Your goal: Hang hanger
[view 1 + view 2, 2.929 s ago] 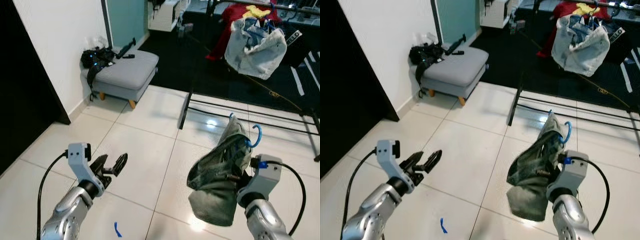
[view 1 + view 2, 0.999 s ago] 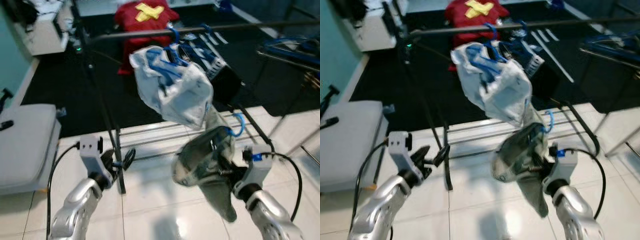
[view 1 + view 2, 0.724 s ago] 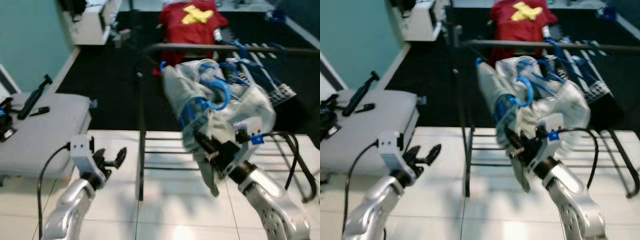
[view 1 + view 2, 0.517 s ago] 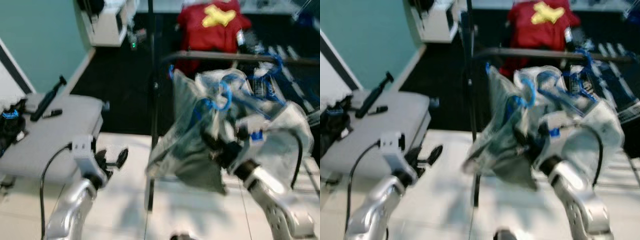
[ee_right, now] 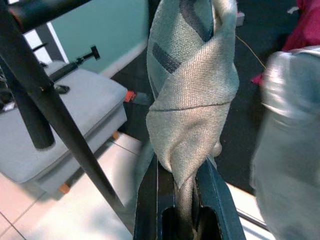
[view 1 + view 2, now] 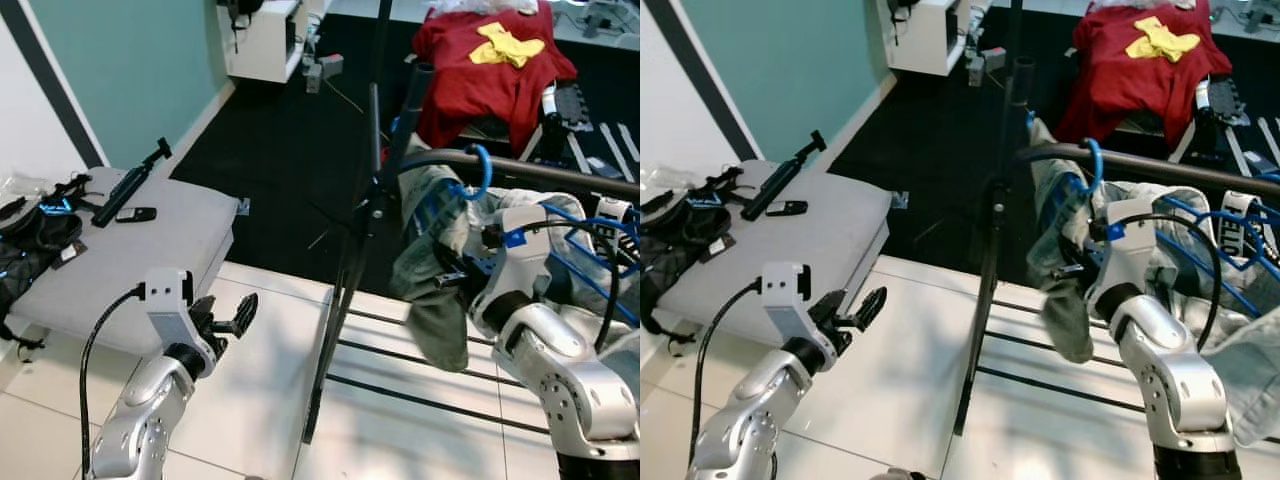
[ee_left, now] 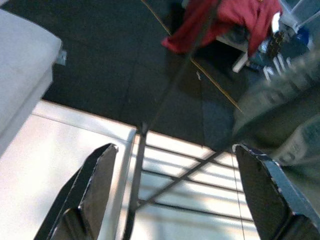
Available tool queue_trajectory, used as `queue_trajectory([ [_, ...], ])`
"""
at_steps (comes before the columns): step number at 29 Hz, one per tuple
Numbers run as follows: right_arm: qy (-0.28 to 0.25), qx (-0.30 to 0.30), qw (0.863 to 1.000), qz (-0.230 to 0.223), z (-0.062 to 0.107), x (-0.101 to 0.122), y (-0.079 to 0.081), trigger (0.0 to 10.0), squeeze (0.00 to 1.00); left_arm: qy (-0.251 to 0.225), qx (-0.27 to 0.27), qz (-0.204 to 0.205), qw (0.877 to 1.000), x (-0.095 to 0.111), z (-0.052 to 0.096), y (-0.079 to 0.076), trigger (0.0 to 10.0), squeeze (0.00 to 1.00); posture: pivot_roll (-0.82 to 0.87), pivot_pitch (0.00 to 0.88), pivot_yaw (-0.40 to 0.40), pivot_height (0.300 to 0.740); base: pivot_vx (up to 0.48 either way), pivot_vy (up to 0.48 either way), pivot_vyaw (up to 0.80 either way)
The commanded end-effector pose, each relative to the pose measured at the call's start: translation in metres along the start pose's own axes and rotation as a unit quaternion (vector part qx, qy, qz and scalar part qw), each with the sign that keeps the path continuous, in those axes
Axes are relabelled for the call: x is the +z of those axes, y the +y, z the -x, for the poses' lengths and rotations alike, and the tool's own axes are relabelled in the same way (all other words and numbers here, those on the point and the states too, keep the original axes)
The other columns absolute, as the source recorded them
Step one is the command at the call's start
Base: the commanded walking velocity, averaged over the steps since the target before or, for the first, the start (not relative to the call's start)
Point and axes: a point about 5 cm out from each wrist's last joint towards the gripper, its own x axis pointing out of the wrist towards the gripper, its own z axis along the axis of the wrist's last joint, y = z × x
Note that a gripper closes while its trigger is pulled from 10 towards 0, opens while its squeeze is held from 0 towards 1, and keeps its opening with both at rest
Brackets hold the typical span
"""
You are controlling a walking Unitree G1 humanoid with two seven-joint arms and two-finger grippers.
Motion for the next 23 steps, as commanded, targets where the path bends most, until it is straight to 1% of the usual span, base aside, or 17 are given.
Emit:
queue_trajectory([
  [1,0.012,-0.008,1.0,0.005,0.0,-0.002,-0.004,10.0,0.0,0.005,-0.002,0.006,1.0,-0.003,0.0,-0.001,10.0,0.0,-0.03,0.155,0.002,0.74,0.0,0.0,0.0],
  [8,0.003,-0.035,0.999,0.006,-0.003,0.004,-0.011,10.0,0.0,0.002,-0.003,0.009,1.0,-0.003,0.0,-0.001,10.0,0.0,-0.03,0.16,0.0,0.74,0.0,0.0,0.0],
  [14,0.027,-0.05,0.998,0.013,-0.007,0.0,-0.016,10.0,0.0,0.003,-0.004,0.009,1.0,-0.002,0.001,-0.001,10.0,0.0,-0.03,0.164,0.004,0.74,0.0,0.0,0.0],
  [16,0.055,-0.042,0.997,0.016,-0.013,-0.008,-0.014,10.0,0.0,0.004,-0.004,0.008,1.0,-0.002,0.0,-0.001,10.0,0.0,-0.02,0.167,0.008,0.74,0.0,0.0,0.0],
  [17,0.055,-0.042,0.997,0.016,-0.013,-0.008,-0.014,10.0,0.0,0.004,-0.004,0.008,1.0,-0.002,0.0,-0.001,10.0,0.0,-0.02,0.167,0.008,0.74,0.0,0.0,0.0],
  [19,0.076,-0.025,0.997,0.023,-0.019,-0.016,-0.01,10.0,0.0,0.004,-0.003,0.007,1.0,-0.002,0.001,-0.001,10.0,0.0,-0.02,0.167,0.009,0.74,0.0,0.0,0.0],
  [20,0.076,-0.025,0.997,0.023,-0.019,-0.016,-0.01,10.0,0.0,0.004,-0.003,0.007,1.0,-0.002,0.001,-0.001,10.0,0.0,-0.02,0.167,0.009,0.74,0.0,0.0,0.0],
  [22,0.083,-0.02,0.996,0.023,-0.025,-0.019,-0.009,10.0,0.0,0.003,-0.002,0.006,1.0,-0.002,0.001,-0.001,10.0,0.0,-0.02,0.169,0.01,0.74,0.0,0.0,0.0],
  [23,0.083,-0.02,0.996,0.023,-0.025,-0.019,-0.009,10.0,0.0,0.003,-0.002,0.006,1.0,-0.002,0.001,-0.001,10.0,0.0,-0.02,0.169,0.01,0.74,0.0,0.0,0.0],
])
